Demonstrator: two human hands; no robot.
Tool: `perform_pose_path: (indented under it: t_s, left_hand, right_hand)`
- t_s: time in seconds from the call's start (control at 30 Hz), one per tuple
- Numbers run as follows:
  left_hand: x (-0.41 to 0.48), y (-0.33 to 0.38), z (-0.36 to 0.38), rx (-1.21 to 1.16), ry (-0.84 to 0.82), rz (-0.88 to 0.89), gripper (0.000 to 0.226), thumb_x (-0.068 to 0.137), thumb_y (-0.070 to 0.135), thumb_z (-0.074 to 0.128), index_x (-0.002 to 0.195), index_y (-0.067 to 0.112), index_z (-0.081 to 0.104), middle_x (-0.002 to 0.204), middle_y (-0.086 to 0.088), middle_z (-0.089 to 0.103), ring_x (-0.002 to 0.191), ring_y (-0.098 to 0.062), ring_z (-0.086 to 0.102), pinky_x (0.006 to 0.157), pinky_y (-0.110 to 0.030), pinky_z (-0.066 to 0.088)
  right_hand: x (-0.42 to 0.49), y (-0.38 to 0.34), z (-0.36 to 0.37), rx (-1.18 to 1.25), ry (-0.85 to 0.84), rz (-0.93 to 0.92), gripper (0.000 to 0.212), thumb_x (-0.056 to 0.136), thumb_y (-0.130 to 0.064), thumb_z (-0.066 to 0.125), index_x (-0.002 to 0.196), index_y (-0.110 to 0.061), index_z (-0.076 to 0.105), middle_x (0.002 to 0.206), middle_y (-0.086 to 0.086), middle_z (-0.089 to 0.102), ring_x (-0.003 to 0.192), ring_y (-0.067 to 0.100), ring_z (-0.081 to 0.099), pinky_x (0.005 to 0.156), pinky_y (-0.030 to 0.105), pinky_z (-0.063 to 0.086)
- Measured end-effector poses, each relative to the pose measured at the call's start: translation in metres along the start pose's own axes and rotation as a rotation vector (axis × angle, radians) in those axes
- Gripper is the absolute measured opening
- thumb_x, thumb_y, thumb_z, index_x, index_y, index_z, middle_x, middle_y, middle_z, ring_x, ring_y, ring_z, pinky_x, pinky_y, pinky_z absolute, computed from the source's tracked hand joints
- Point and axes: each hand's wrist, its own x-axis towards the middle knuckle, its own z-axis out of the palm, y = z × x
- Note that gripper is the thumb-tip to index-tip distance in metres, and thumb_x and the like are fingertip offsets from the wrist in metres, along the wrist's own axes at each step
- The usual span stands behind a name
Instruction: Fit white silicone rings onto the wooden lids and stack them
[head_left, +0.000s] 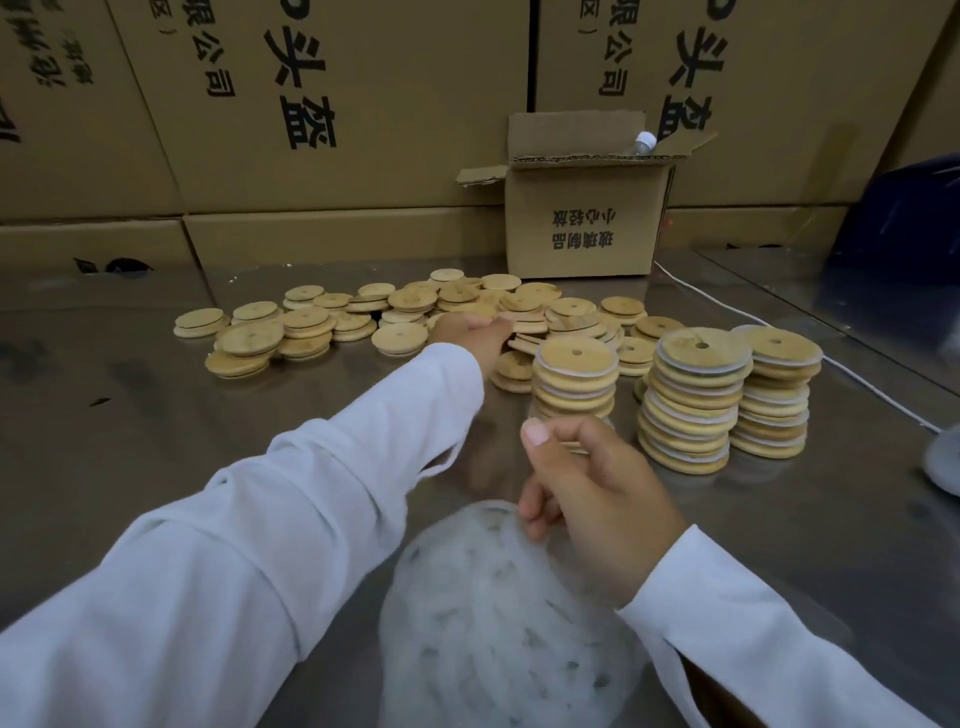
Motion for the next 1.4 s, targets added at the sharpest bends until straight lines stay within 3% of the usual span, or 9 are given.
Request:
perform_pose_path:
  t_s: [0.1, 0.17, 0.33, 0.5, 0.63, 0.8, 1.0, 1.23, 1.4]
  left_hand:
    - [0.028, -0.019, -0.028, 0.132, 0.119, 0.045, 0.008, 0.086, 0.02, 0.058, 0.08, 0.023, 0.063, 0.096, -0.001, 0.062, 0.083, -0.018, 0.056, 0.071, -0.022, 0.038]
    - [0.047, -0.028, -0.047, 0.187, 0.216, 0.034, 0.012, 0.086, 0.022, 0.058, 0.097, 0.02, 0.062, 0.104, -0.003, 0.061, 0.078, -0.018, 0.051, 0.071, -0.024, 0.035]
    - [0.089, -0.036, -0.077, 0.244, 0.293, -0.011, 0.05, 0.084, 0.026, 0.064, 0.129, 0.012, 0.047, 0.125, -0.012, 0.056, 0.108, -0.032, 0.054, 0.083, -0.031, 0.037]
    - [0.102, -0.046, -0.074, 0.395, 0.097, -0.051, 0.063, 0.08, 0.032, 0.069, 0.134, 0.017, 0.043, 0.139, -0.007, 0.045, 0.124, -0.029, 0.044, 0.095, -0.029, 0.032]
    - [0.104, -0.053, -0.068, 0.385, 0.131, -0.036, 0.053, 0.083, 0.027, 0.066, 0.131, 0.012, 0.047, 0.132, -0.01, 0.049, 0.116, -0.031, 0.049, 0.09, -0.025, 0.035]
    - [0.095, -0.054, -0.073, 1.089, 0.165, 0.127, 0.047, 0.089, 0.047, 0.05, 0.125, 0.015, 0.05, 0.128, -0.009, 0.052, 0.118, -0.03, 0.047, 0.1, -0.04, 0.036]
    - [0.096, -0.054, -0.065, 1.282, 0.128, 0.245, 0.059, 0.087, 0.057, 0.044, 0.123, 0.009, 0.042, 0.125, -0.01, 0.054, 0.113, -0.03, 0.052, 0.098, -0.041, 0.035]
    - [0.104, -0.058, -0.056, 1.204, 0.196, 0.234, 0.059, 0.089, 0.058, 0.038, 0.124, 0.011, 0.041, 0.121, -0.016, 0.054, 0.109, -0.035, 0.052, 0.083, -0.038, 0.035]
    - [0.091, -0.037, -0.055, 0.386, 0.16, -0.017, 0.053, 0.09, 0.053, 0.035, 0.123, 0.015, 0.052, 0.114, -0.011, 0.059, 0.101, -0.031, 0.057, 0.082, -0.034, 0.038]
  right_hand:
    - [-0.001, 0.003, -0.001, -0.13, 0.027, -0.111, 0.042, 0.064, -0.061, 0.049, 0.092, -0.03, 0.049, 0.054, 0.005, 0.057, 0.051, 0.013, 0.056, 0.06, 0.029, 0.047]
    - [-0.002, 0.007, -0.003, -0.309, 0.04, -0.221, 0.052, 0.056, -0.071, 0.04, 0.094, -0.036, 0.045, 0.065, 0.005, 0.061, 0.059, 0.01, 0.058, 0.065, 0.026, 0.046]
    - [0.001, 0.016, -0.009, -0.68, -0.003, -0.334, 0.027, 0.078, -0.069, 0.033, 0.097, -0.05, 0.032, 0.087, -0.02, 0.057, 0.075, 0.002, 0.056, 0.061, 0.017, 0.042]
    - [0.003, 0.019, -0.011, -0.709, -0.025, -0.345, 0.032, 0.074, -0.071, 0.031, 0.099, -0.051, 0.032, 0.087, -0.022, 0.058, 0.071, 0.001, 0.058, 0.057, 0.015, 0.041]
    - [0.005, 0.019, -0.011, -0.698, -0.024, -0.34, 0.037, 0.072, -0.077, 0.024, 0.096, -0.049, 0.034, 0.087, -0.022, 0.058, 0.074, 0.0, 0.057, 0.06, 0.014, 0.042]
    - [0.004, 0.016, -0.011, -0.707, -0.043, -0.333, 0.043, 0.067, -0.079, 0.023, 0.093, -0.048, 0.035, 0.089, -0.024, 0.056, 0.075, -0.001, 0.057, 0.06, 0.013, 0.041]
    - [0.004, 0.013, -0.011, -0.714, -0.074, -0.326, 0.037, 0.071, -0.078, 0.023, 0.091, -0.048, 0.033, 0.093, -0.031, 0.053, 0.078, -0.002, 0.056, 0.059, 0.014, 0.041]
    - [0.004, 0.013, -0.011, -0.711, -0.088, -0.334, 0.041, 0.06, -0.078, 0.02, 0.09, -0.052, 0.031, 0.086, -0.037, 0.052, 0.079, -0.003, 0.055, 0.061, 0.013, 0.04]
    - [0.004, 0.015, -0.012, -0.724, -0.079, -0.335, 0.031, 0.066, -0.075, 0.026, 0.089, -0.054, 0.03, 0.093, -0.035, 0.049, 0.081, -0.003, 0.054, 0.061, 0.015, 0.041]
